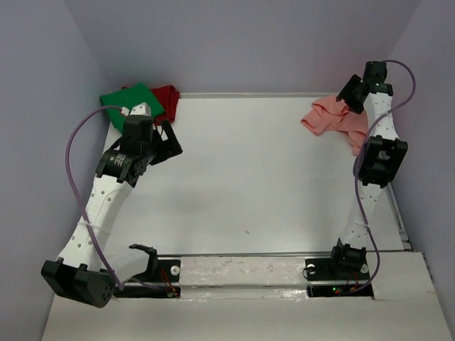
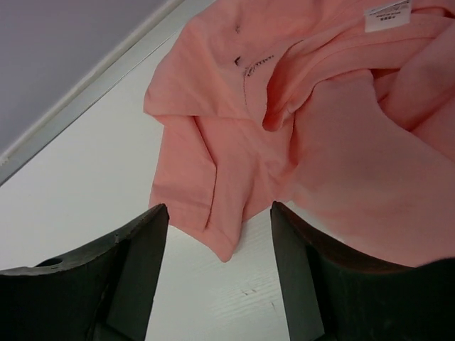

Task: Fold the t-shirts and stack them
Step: Grab crumpled tshirt from the corner of the board with the right arm, then move the tshirt to the center of the board

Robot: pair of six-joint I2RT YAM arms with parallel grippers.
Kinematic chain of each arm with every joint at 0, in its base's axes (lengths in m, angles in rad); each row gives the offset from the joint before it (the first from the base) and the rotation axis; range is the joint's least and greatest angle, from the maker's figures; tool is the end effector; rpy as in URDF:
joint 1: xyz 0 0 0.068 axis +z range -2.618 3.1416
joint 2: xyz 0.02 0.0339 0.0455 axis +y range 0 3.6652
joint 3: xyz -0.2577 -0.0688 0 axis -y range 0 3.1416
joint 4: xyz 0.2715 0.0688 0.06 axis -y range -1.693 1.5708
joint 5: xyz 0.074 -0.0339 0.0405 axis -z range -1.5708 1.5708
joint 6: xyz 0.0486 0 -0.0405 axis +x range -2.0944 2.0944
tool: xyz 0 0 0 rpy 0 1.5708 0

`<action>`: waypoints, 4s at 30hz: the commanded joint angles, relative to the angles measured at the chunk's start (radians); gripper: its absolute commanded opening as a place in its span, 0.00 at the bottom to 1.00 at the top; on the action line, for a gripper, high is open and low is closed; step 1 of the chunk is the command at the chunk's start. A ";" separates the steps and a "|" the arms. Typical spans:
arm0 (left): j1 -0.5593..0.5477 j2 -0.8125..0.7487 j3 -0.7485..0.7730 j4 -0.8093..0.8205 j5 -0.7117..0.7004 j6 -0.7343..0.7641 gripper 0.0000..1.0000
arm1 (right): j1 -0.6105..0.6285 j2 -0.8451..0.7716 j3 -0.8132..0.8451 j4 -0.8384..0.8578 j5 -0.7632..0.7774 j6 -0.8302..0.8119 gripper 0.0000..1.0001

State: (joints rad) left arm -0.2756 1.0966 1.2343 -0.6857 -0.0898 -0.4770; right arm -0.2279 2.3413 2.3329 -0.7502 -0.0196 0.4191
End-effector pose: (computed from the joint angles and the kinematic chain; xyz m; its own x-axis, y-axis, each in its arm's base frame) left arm 0.2586 -0.0686 0.3757 -0.5360 -0.3236 -0.7797 -0.0548 0.9350 -0.3504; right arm 0.5462 -0.1257 0.2718 -0.5258 0.5396 -0.6575 0.4664 0.8294 0.3077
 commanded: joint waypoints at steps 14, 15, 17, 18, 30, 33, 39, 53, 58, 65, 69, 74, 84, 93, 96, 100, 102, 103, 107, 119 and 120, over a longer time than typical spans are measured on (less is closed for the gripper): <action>-0.005 0.032 0.027 0.002 -0.025 0.011 0.99 | 0.002 0.121 0.026 0.150 -0.026 -0.059 0.68; -0.005 0.032 0.028 -0.006 -0.025 0.009 0.99 | 0.002 0.134 0.029 0.155 -0.026 -0.062 0.68; -0.004 0.034 0.031 -0.018 -0.025 0.008 0.99 | 0.002 0.153 0.048 0.164 -0.022 -0.063 0.68; -0.005 0.032 0.033 -0.023 -0.027 0.005 0.99 | 0.002 0.168 0.054 0.169 -0.022 -0.063 0.68; -0.005 0.048 0.039 -0.052 -0.037 -0.014 0.99 | 0.002 0.210 0.060 0.316 0.003 -0.091 0.72; -0.005 0.058 0.047 -0.051 -0.036 -0.015 0.99 | 0.002 0.220 0.066 0.341 0.013 -0.091 0.70; -0.004 0.083 0.057 -0.058 -0.034 -0.005 0.99 | -0.007 0.250 0.092 0.359 0.014 -0.079 0.55; -0.005 0.111 0.077 -0.034 -0.019 0.017 0.99 | 0.047 0.140 0.004 0.286 -0.143 0.014 0.00; -0.005 0.129 0.083 0.003 -0.005 0.029 0.99 | 0.197 -0.086 -0.223 0.209 -0.262 0.049 0.00; -0.005 0.175 0.129 -0.015 -0.085 0.048 0.99 | 0.487 -0.413 -0.483 0.056 -0.393 0.162 0.00; -0.005 0.181 0.148 -0.043 -0.157 0.043 0.99 | 0.590 -0.565 -0.540 -0.044 -0.514 0.239 0.00; -0.005 0.163 0.137 -0.063 -0.220 0.005 0.99 | 0.602 -0.784 -0.456 -0.188 -0.470 0.277 0.00; -0.004 0.118 0.136 -0.066 -0.231 0.028 0.99 | 0.602 -0.856 -0.466 -0.302 -0.504 0.234 0.00; -0.004 0.074 0.105 -0.066 -0.220 0.044 0.99 | 0.602 -0.886 -0.685 -0.448 -0.320 0.107 0.00; -0.004 0.071 0.103 -0.063 -0.215 0.046 0.99 | 0.593 -0.907 -0.734 -0.457 -0.130 0.089 0.00; -0.004 0.071 0.091 -0.055 -0.194 0.038 0.99 | 0.556 -0.878 -0.745 -0.440 0.105 0.063 0.00; -0.005 0.068 0.080 -0.048 -0.174 0.034 0.99 | 0.507 -0.832 -0.741 -0.404 0.171 0.041 0.00; -0.005 0.066 0.076 -0.041 -0.169 0.032 0.99 | 0.484 -0.814 -0.732 -0.367 0.190 0.023 0.00; -0.004 0.062 0.062 -0.035 -0.154 0.034 0.99 | 0.346 -0.705 -0.666 -0.264 0.176 -0.022 0.00; -0.005 0.077 0.053 -0.012 -0.128 0.026 0.99 | 0.343 -0.602 -0.584 -0.207 -0.563 -0.011 0.00; -0.004 0.080 0.051 -0.011 -0.128 0.026 0.99 | 0.363 -0.602 -0.592 -0.213 -0.586 -0.003 0.00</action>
State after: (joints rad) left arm -0.2756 1.1881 1.2995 -0.7326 -0.2211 -0.4465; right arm 0.0715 1.8168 1.8088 -1.0306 -0.3328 0.3809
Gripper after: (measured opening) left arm 0.989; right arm 0.012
